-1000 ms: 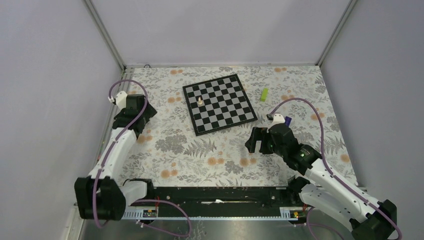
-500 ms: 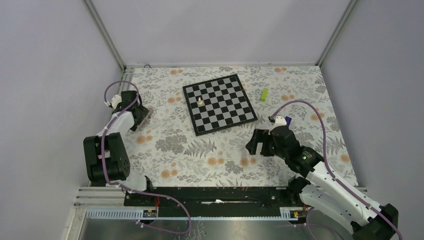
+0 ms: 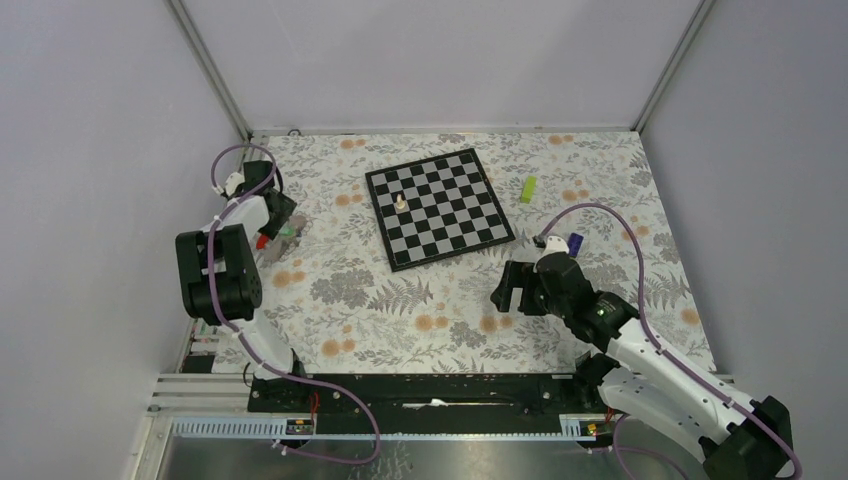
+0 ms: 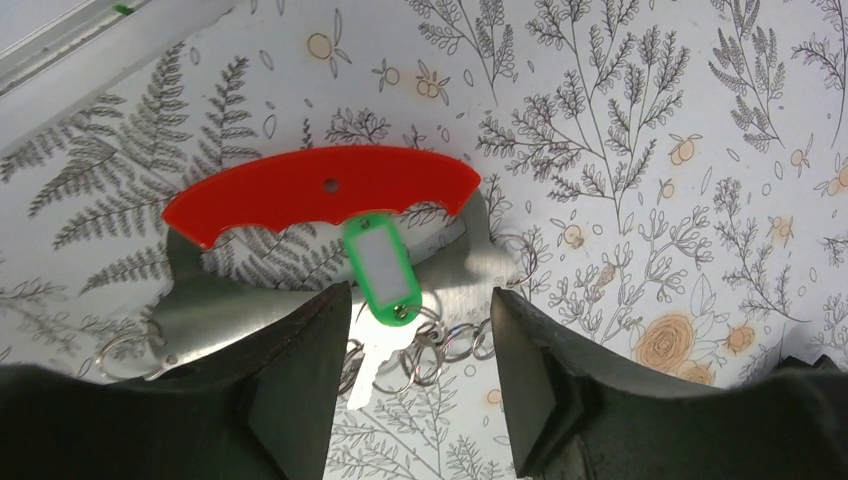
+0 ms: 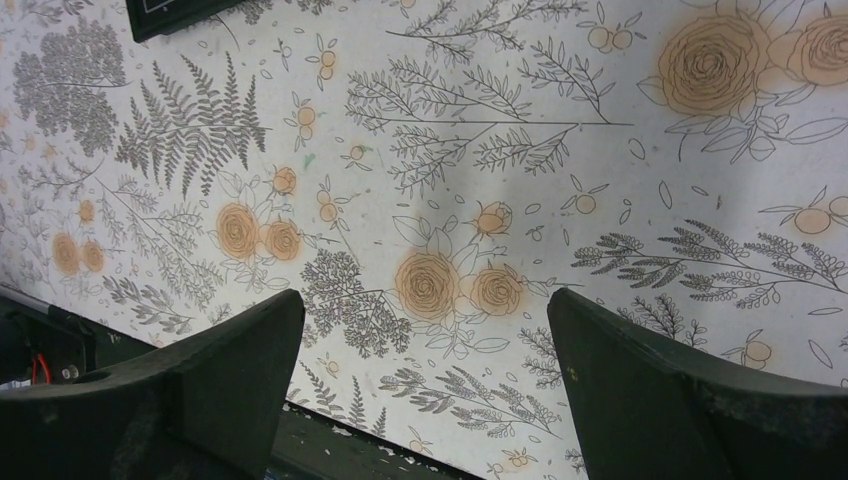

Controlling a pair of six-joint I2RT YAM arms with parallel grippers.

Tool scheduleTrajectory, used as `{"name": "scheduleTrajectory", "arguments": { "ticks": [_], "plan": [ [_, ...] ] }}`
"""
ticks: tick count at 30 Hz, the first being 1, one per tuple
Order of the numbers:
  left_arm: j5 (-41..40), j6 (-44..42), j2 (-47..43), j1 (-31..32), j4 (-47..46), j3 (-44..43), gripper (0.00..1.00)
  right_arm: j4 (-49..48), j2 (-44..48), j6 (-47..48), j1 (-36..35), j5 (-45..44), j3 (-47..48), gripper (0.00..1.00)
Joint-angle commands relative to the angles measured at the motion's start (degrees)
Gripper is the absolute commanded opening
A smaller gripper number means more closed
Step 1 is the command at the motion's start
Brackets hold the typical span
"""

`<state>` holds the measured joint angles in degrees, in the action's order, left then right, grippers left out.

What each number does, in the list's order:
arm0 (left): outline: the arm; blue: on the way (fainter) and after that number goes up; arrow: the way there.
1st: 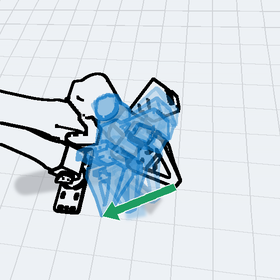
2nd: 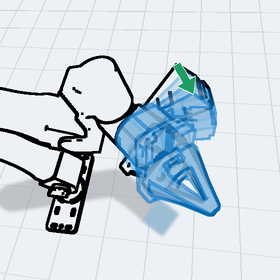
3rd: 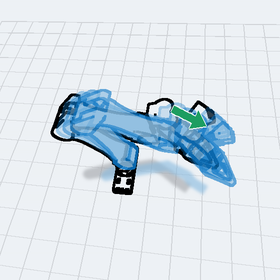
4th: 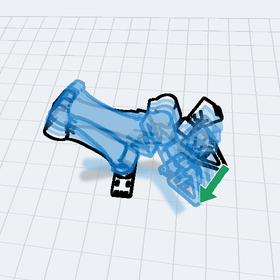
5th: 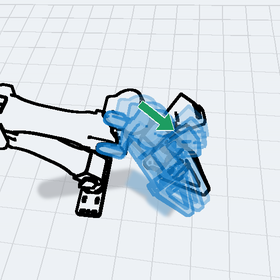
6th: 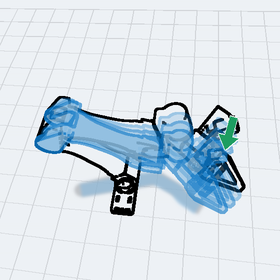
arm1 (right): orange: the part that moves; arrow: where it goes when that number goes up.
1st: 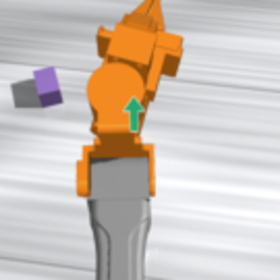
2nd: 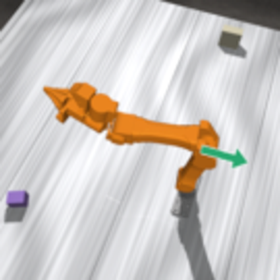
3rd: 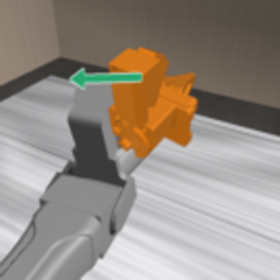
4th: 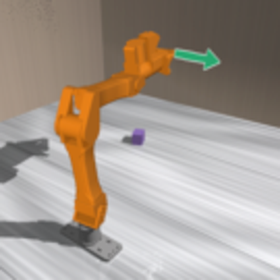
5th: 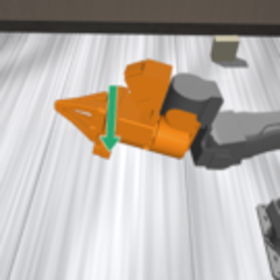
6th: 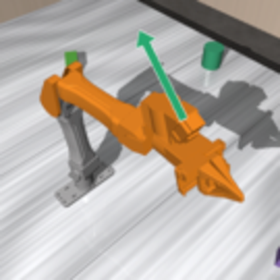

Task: Remove the keys from the keyring
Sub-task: Pick up the keyring from the center of the board.

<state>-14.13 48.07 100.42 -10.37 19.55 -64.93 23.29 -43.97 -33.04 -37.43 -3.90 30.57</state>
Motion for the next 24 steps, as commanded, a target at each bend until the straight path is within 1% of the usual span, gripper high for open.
{"name": "scheduleTrajectory", "arguments": {
  "ticks": [1,5,9,11,15,20,24],
  "plan": [
    [1.40,1.86,2.46,-0.42,1.89,-4.71,0.58,-2.82,-0.93,-1.74,-0.15,-0.18,-0.79,1.00],
    [1.56,2.71,3.49,-0.46,2.83,-5.75,0.56,-3.15,-2.21,-1.51,-0.18,-0.30,-0.81,1.00],
    [1.87,2.30,4.56,-0.39,3.30,-6.42,0.48,-3.17,-2.83,-1.62,-0.16,-0.06,-0.55,1.00],
    [2.06,2.29,4.98,-0.41,3.70,-6.61,0.46,-3.15,-2.82,-1.83,-0.14,0.32,-0.57,1.00],
    [1.98,2.59,5.67,-0.39,4.97,-7.04,0.45,-3.84,-2.81,-2.33,-0.18,0.49,-1.13,1.00],
    [-0.08,3.86,7.44,-0.44,11.46,-10.57,0.46,-3.84,-3.04,-2.62,-0.13,0.53,-0.96,1.00],
    [-0.92,4.37,8.18,-0.40,14.09,-12.79,0.47,-3.78,-2.93,-2.54,-0.14,0.56,-1.04,1.00]
  ]
}}
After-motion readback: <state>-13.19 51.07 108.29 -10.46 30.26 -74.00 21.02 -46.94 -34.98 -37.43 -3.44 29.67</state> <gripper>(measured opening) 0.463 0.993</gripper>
